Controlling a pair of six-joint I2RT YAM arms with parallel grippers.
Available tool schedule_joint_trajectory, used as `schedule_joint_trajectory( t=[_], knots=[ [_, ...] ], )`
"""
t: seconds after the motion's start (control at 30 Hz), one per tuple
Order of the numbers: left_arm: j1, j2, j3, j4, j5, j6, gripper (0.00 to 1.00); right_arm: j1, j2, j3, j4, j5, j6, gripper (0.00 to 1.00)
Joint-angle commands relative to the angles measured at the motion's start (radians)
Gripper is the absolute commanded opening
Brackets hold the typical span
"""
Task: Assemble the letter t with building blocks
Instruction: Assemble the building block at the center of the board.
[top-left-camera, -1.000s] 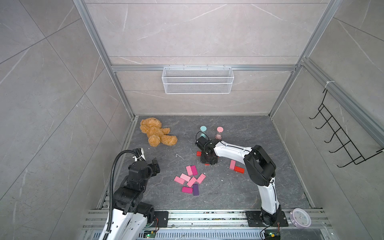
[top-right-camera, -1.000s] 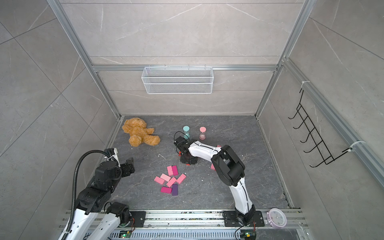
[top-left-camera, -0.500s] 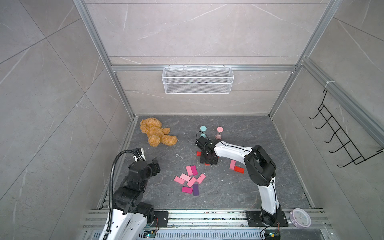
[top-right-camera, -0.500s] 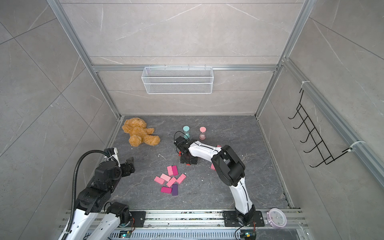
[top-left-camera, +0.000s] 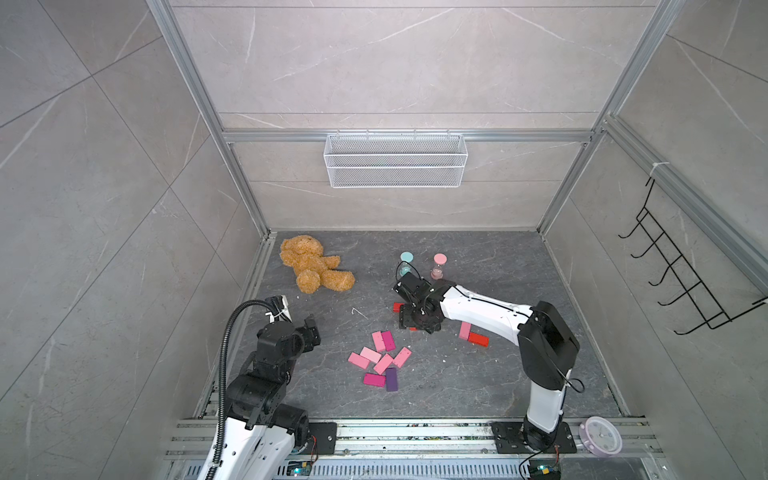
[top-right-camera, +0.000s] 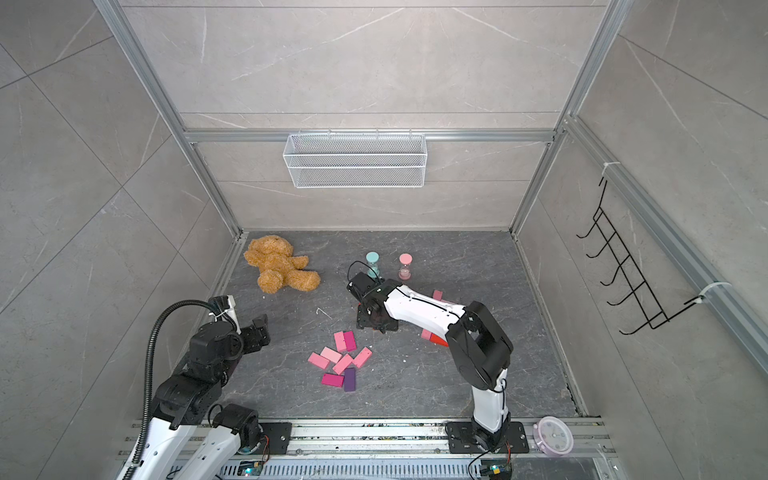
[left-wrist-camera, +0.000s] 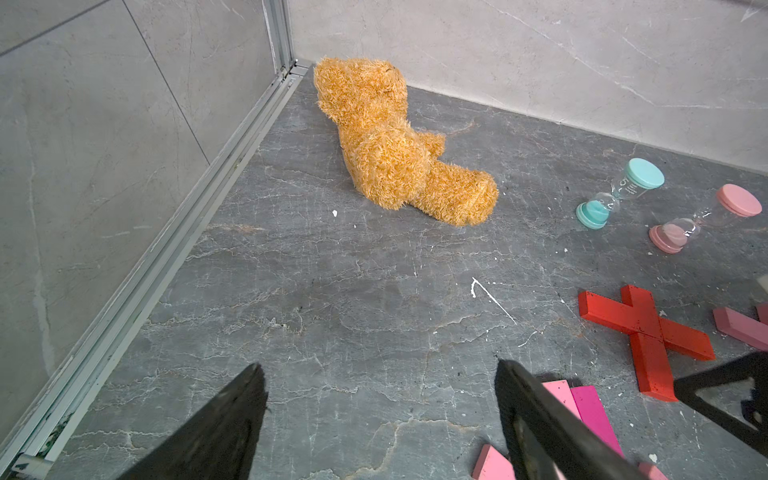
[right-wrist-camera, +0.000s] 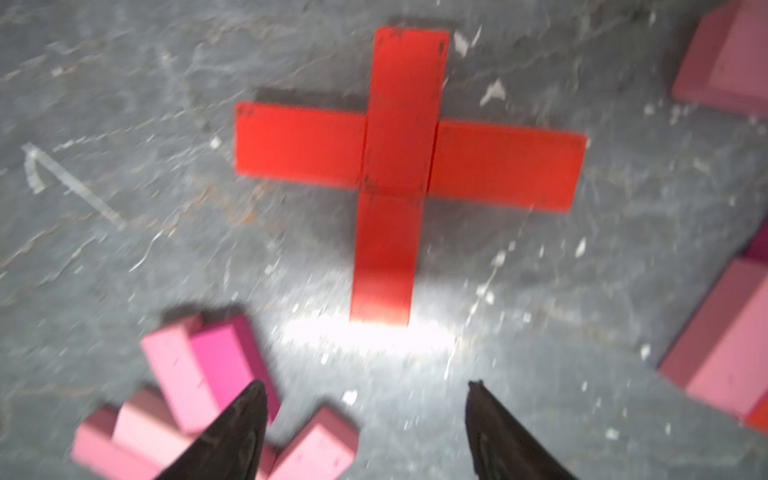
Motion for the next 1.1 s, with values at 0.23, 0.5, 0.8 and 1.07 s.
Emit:
schedule_joint_trajectory(
  t=[0.23, 0.5, 0.8, 1.07],
  knots=[
    [-0.005, 0.015, 0.012, 0.022, -0.001, 0.013, 0.89, 0.151, -0.072, -0.203, 0.101, -0.088, 0.202, 0.70],
    [-0.005, 0.006, 0.013, 0.017, 0.000, 0.010, 0.88, 0.176, -0.017, -0.229, 0.185, -0.121, 0.274, 0.67],
    [-0.004, 0.002, 0.012, 0.016, -0.001, 0.010, 0.89, 0.176, 0.036, -0.220, 0.203, -0.088, 0.315, 0.62],
    [-0.004, 0.003, 0.011, 0.017, -0.001, 0.010, 0.88, 0.175, 0.073, -0.201, 0.171, -0.050, 0.315, 0.60]
  ],
)
